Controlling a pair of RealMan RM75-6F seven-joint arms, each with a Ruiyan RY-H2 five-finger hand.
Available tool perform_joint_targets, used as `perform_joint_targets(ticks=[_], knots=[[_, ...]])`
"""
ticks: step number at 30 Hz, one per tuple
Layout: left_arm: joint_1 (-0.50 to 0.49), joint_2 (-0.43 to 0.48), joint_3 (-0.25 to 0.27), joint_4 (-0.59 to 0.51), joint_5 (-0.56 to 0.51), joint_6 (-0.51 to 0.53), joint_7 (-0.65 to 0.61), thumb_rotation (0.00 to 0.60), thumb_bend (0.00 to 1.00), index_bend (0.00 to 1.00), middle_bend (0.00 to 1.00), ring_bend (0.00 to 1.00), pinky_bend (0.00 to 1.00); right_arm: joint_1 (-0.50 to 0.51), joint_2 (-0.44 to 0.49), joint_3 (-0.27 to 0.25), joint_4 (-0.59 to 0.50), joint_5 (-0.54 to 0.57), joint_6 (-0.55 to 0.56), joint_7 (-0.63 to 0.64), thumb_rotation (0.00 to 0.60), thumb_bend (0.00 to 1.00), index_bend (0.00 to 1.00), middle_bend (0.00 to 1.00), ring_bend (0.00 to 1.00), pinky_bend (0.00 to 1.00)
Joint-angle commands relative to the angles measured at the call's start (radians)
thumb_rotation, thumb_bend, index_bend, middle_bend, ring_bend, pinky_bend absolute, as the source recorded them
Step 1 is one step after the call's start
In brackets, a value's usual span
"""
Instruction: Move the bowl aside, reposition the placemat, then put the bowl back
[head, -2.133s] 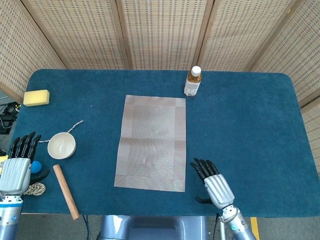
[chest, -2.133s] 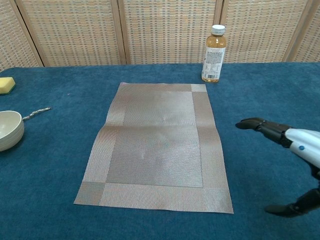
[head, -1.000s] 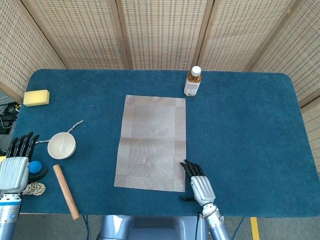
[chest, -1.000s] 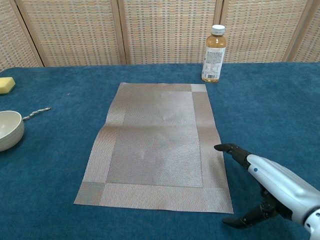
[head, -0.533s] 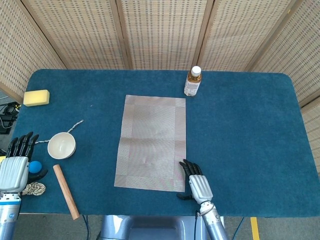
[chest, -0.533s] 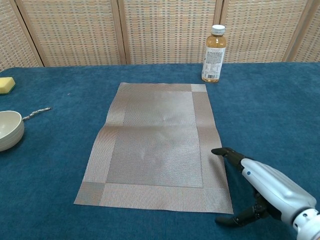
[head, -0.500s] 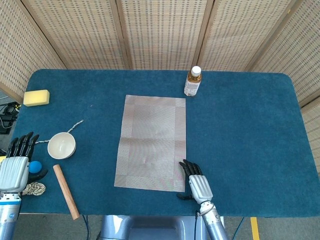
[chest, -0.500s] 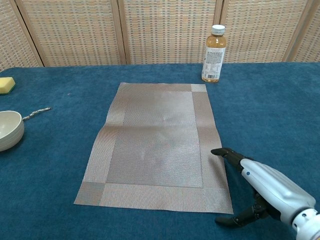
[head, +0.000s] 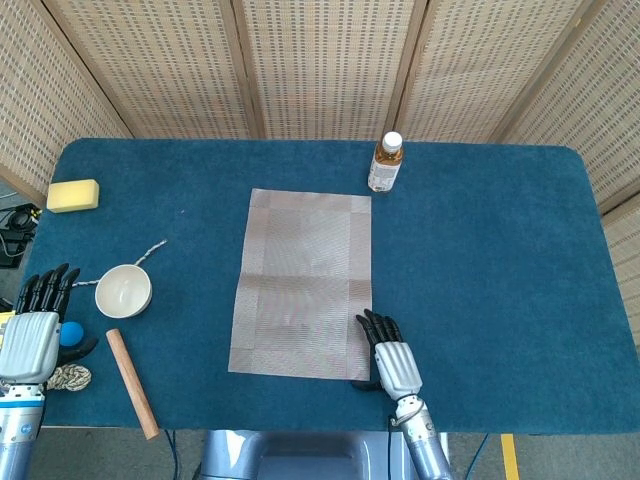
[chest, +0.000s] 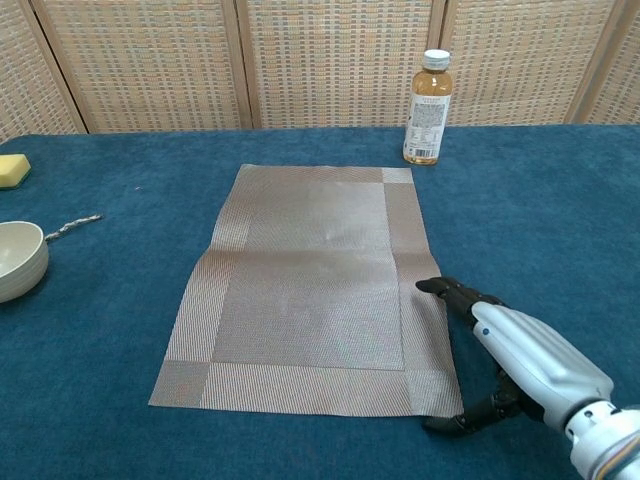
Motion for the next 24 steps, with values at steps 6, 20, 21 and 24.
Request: perform_joint_targets(ticks=[6,20,21,24], knots=[[0.003,0.003,-0.003,-0.005,0.001,-0.002,-0.007,0.600,0.06,0.00,0.00,0.00,0.00,0.002,-0.026,-0.010,0.058,-0.084,0.087,0.143,0.600,0.40,0.00,0.00,0.00,0.00],[0.002,0.002,-0.004,-0.008,-0.006,-0.020,-0.007,0.600,0.06,0.00,0.00,0.00,0.00,-0.005,-0.020,-0.004,0.068,-0.079,0.101,0.232,0.600,0.37,0.47,0.01,0.00,0.00],[0.001,0.003,-0.004,-0.008,-0.007,-0.021,-0.007,0.600,0.06,0.00,0.00,0.00,0.00,-0.004,-0.020,-0.003,0.068,-0.078,0.099,0.230,0.600,0.37,0.50,0.01,0.00,0.00],[0.001,0.003,-0.004,-0.009,-0.008,-0.024,-0.005,0.600,0.07,0.00,0.00,0.00,0.00,-0.004,-0.019,-0.001,0.070,-0.074,0.096,0.227,0.600,0.37,0.55,0.04,0.00,0.00]])
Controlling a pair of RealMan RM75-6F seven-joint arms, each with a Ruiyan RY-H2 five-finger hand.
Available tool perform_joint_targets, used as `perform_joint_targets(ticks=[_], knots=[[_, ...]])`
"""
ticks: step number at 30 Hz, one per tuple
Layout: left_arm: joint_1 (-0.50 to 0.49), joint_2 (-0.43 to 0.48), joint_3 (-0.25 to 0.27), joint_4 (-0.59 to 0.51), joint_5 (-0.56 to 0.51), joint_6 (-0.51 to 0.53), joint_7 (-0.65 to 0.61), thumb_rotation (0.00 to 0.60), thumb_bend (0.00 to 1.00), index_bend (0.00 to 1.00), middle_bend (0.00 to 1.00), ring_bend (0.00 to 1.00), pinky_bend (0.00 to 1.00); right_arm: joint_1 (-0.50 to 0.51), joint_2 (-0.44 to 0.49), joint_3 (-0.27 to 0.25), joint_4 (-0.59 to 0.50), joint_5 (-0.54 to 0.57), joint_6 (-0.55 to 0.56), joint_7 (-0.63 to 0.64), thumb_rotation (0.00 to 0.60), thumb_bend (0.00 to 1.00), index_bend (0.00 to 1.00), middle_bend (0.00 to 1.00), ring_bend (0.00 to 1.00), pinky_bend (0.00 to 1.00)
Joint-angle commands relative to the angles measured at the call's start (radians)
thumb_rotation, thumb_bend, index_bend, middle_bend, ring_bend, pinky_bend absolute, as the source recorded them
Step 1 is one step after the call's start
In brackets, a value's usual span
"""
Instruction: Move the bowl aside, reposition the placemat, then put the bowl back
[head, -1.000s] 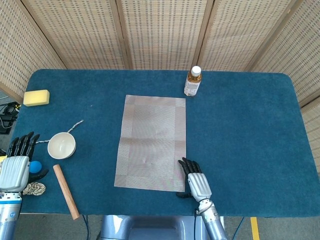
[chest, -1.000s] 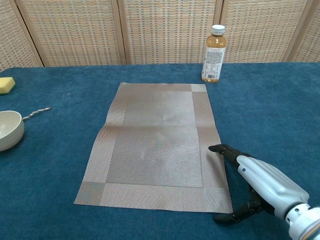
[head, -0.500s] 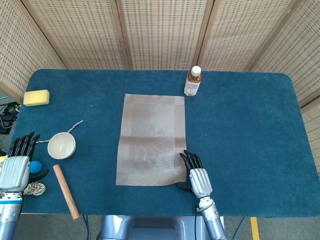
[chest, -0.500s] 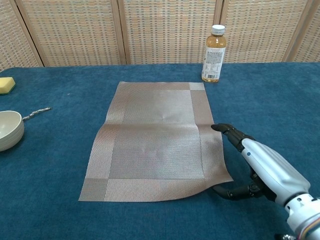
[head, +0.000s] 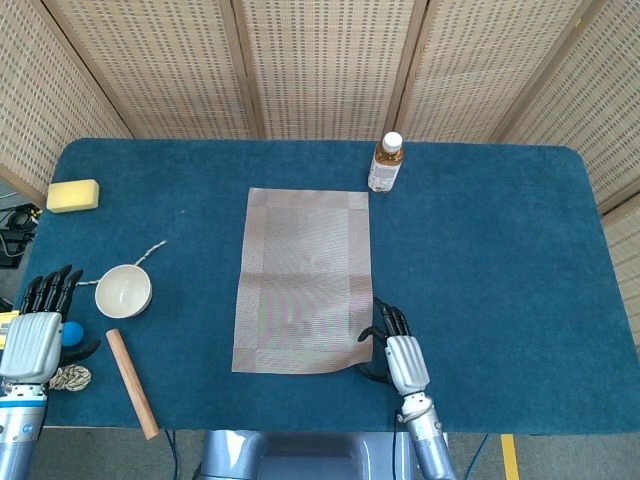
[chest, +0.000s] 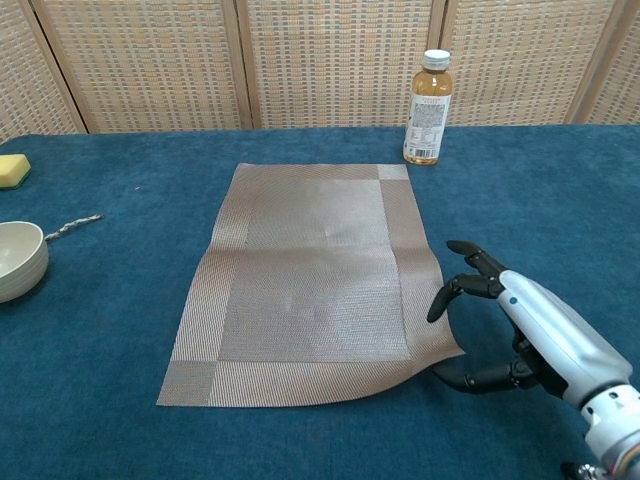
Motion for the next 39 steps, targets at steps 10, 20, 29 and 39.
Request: perform_joint_targets(ticks=[10,20,29,39], knots=[[0.000,0.000,-0.003,-0.002,-0.006,-0.007,-0.002,0.600,0.06,0.00,0.00,0.00,0.00,-0.001,0.004,0.005,-0.009,0.016,-0.012,-0.005,0.600,0.52,0.60,0.04,0.00,0.00],[-0.001,-0.001,-0.004,-0.002,-0.005,-0.009,-0.006,0.600,0.07,0.00,0.00,0.00,0.00,-0.001,0.017,0.005,-0.032,0.021,-0.016,-0.013,0.600,0.55,0.67,0.08,0.00,0.00],[0.001,-0.002,-0.006,-0.003,-0.001,-0.005,-0.012,0.600,0.07,0.00,0.00,0.00,0.00,-0.007,0.042,0.000,-0.061,0.014,-0.004,-0.020,0.600,0.55,0.72,0.11,0.00,0.00],[-0.003,0.003,-0.006,0.002,0.002,-0.014,-0.016,0.600,0.07,0.00,0.00,0.00,0.00,-0.048,0.196,-0.030,-0.164,0.018,0.019,0.029,0.600,0.54,0.74,0.13,0.00,0.00]])
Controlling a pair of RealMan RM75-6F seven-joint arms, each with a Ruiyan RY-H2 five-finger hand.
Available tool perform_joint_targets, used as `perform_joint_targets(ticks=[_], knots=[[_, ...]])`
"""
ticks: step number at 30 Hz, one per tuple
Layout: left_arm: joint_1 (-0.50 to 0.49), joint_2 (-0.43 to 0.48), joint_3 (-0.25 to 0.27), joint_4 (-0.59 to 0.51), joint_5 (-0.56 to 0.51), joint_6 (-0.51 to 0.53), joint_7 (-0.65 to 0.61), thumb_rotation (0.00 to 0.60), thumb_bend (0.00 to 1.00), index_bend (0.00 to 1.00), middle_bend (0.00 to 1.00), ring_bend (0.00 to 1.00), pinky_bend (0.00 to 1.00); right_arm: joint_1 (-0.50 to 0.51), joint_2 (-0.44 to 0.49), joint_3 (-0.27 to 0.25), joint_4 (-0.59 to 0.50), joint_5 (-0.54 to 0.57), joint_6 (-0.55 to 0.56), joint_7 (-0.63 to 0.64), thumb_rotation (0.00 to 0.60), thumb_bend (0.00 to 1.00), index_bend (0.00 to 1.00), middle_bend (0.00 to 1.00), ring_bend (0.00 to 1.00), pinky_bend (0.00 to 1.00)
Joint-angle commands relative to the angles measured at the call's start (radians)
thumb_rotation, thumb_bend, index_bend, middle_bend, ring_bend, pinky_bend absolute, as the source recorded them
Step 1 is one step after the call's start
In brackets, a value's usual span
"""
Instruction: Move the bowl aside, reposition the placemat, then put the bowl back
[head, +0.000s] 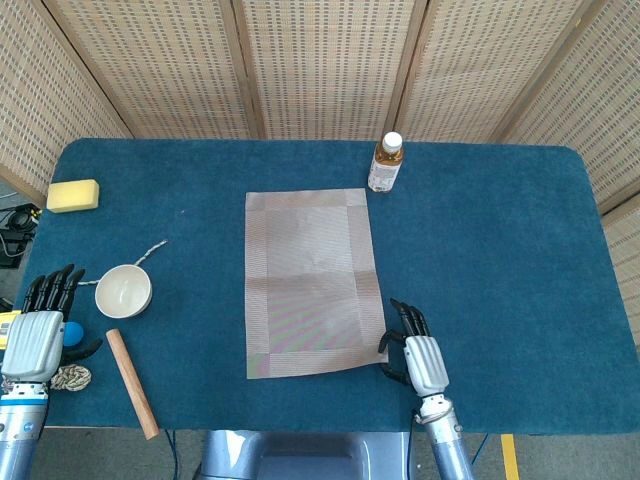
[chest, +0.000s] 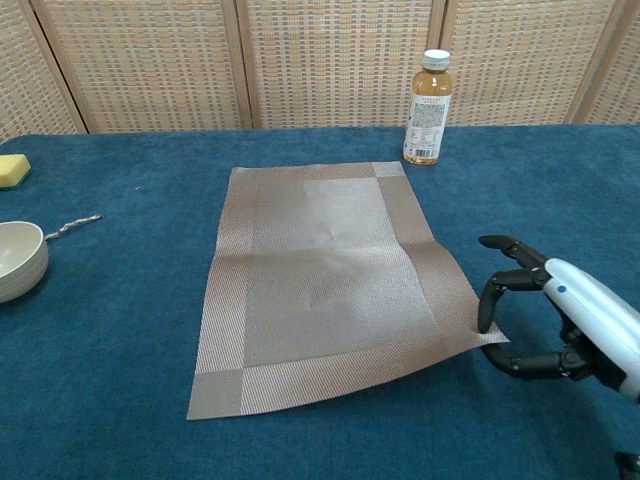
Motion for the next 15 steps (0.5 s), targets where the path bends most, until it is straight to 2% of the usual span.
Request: perform_joint_targets(ticks=[1,7,15], knots=[[0.000,0.001,0.000,0.002,0.001,0.000,-0.002,0.600,0.06,0.00,0.00,0.00,0.00,-0.023,0.081,-0.019,-0.051,0.015,-0.004,0.033,0.600,0.54,0.74,0.13,0.00,0.00],[-0.001,-0.003,0.003,-0.001,0.006,0.000,0.008,0.600,0.06,0.00,0.00,0.00,0.00,-0.050,0.191,-0.029,-0.075,0.046,-0.016,0.072,0.600,0.53,0.74,0.13,0.00,0.00],[-0.003,-0.012,0.007,0.000,0.008,-0.004,0.028,0.600,0.06,0.00,0.00,0.00,0.00,-0.033,0.239,0.038,-0.012,0.113,-0.059,0.102,0.600,0.52,0.74,0.13,0.00,0.00]])
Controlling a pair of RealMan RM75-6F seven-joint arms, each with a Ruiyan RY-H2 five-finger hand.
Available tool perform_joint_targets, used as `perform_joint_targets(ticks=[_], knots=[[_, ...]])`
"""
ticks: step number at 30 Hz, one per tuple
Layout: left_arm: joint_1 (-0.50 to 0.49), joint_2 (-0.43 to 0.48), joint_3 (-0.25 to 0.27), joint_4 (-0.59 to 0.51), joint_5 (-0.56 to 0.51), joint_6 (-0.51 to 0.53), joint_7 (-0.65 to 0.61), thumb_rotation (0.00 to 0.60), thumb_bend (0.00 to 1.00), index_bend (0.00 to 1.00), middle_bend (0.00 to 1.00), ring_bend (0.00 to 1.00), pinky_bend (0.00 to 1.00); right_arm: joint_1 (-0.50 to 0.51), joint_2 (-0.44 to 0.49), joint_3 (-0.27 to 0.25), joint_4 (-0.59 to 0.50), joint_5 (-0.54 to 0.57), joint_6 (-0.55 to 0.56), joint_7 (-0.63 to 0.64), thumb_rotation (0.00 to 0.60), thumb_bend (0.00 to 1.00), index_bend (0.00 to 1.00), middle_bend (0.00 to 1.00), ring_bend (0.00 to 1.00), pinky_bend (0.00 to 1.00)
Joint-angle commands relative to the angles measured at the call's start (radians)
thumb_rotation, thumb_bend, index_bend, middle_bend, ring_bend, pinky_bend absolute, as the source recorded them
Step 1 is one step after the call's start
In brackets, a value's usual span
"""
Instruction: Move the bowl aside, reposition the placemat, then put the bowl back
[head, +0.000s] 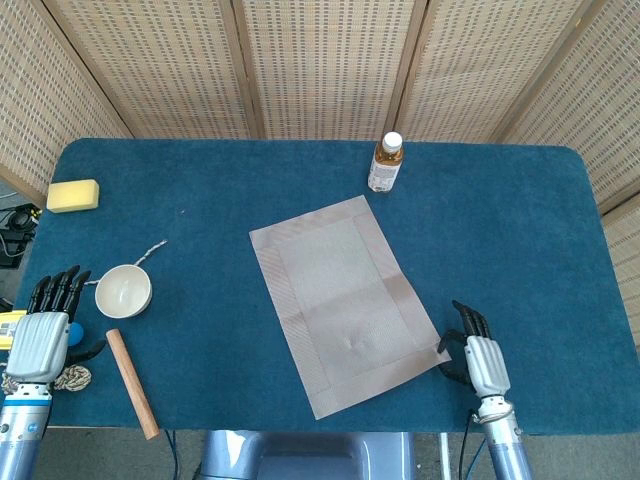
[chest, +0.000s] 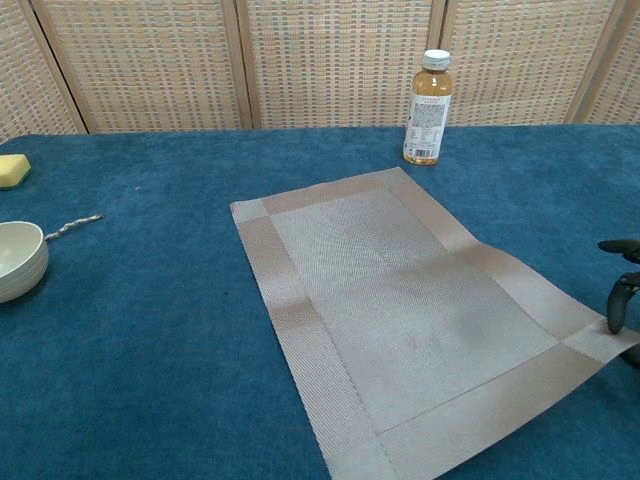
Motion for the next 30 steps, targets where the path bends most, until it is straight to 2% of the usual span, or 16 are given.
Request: perform_joint_targets(ticks=[1,7,21,25,30], knots=[[-0.001,-0.002,0.000,0.001,-0.002,-0.001,0.002,0.600,0.06,0.00,0.00,0.00,0.00,0.014,0.014,0.034,0.025,0.025,-0.021,0.015,0.600,0.52,0.74,0.13,0.00,0.00],[0.001,-0.001,-0.002,0.003,-0.001,0.003,0.000,0.600,0.06,0.00,0.00,0.00,0.00,0.049,0.037,0.111,0.078,0.097,-0.075,0.022,0.600,0.51,0.74,0.13,0.00,0.00],[0.003,-0.001,-0.002,0.002,0.003,0.008,0.000,0.600,0.07,0.00,0.00,0.00,0.00,0.150,0.083,0.254,0.189,0.251,-0.214,-0.011,0.600,0.51,0.75,0.13,0.00,0.00],[0.001,-0.002,-0.003,0.003,0.002,0.005,0.000,0.600,0.06,0.00,0.00,0.00,0.00,0.172,0.087,0.280,0.217,0.288,-0.248,-0.019,0.600,0.50,0.74,0.13,0.00,0.00],[0.001,-0.005,-0.004,0.006,0.001,0.004,0.002,0.600,0.06,0.00,0.00,0.00,0.00,0.164,0.101,0.276,0.202,0.279,-0.231,-0.002,0.600,0.49,0.71,0.12,0.00,0.00]])
